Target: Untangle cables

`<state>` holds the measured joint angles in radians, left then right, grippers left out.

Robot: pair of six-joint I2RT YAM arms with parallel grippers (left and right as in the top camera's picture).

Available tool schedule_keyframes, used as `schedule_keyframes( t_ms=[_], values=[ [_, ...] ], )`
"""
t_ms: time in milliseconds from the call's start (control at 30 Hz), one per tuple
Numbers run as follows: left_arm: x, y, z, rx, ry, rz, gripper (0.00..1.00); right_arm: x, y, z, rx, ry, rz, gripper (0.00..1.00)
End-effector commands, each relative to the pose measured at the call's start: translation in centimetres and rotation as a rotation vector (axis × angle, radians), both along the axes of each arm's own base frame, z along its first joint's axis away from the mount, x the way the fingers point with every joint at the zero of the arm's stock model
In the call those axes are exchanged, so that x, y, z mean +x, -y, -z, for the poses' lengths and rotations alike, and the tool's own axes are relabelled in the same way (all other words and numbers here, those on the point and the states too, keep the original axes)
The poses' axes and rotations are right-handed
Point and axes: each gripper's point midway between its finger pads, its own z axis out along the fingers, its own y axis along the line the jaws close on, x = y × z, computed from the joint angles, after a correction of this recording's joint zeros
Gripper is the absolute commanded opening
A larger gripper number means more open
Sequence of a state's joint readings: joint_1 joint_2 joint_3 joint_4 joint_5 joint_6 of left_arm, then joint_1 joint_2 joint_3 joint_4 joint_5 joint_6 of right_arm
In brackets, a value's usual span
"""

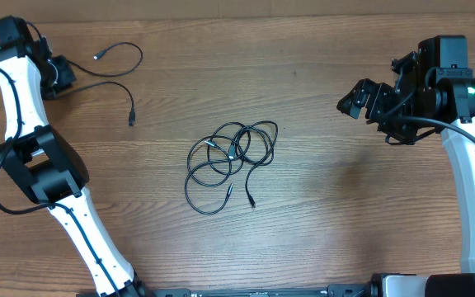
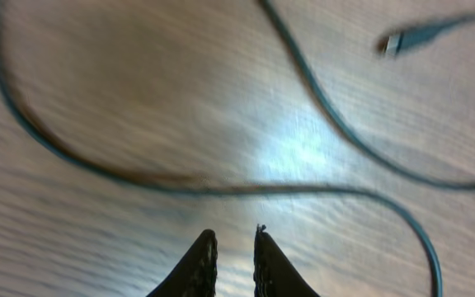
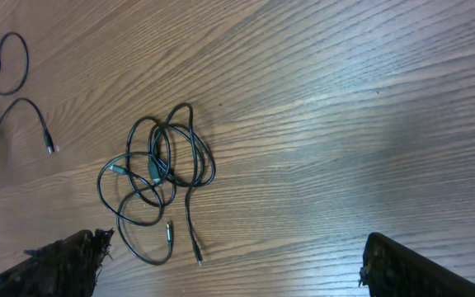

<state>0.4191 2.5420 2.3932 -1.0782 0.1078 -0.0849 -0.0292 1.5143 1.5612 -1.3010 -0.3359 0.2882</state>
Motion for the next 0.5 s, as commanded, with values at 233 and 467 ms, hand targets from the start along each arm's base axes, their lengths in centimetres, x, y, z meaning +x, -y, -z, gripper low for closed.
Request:
schedule_keyframes(
  t_ms=[233,467],
  values=[
    [-3.9,0.3,7.9,-0.025,-0.176,-0.146,0.04,0.4,0.0,0.1,-0.007,0.012,-0.001,1.00],
    [-2.2,-1.3,7.5,0.043,-0.099,-0.164,0.04,0.4,0.0,0.1,-0.007,0.009,-0.001,1.00]
  ],
)
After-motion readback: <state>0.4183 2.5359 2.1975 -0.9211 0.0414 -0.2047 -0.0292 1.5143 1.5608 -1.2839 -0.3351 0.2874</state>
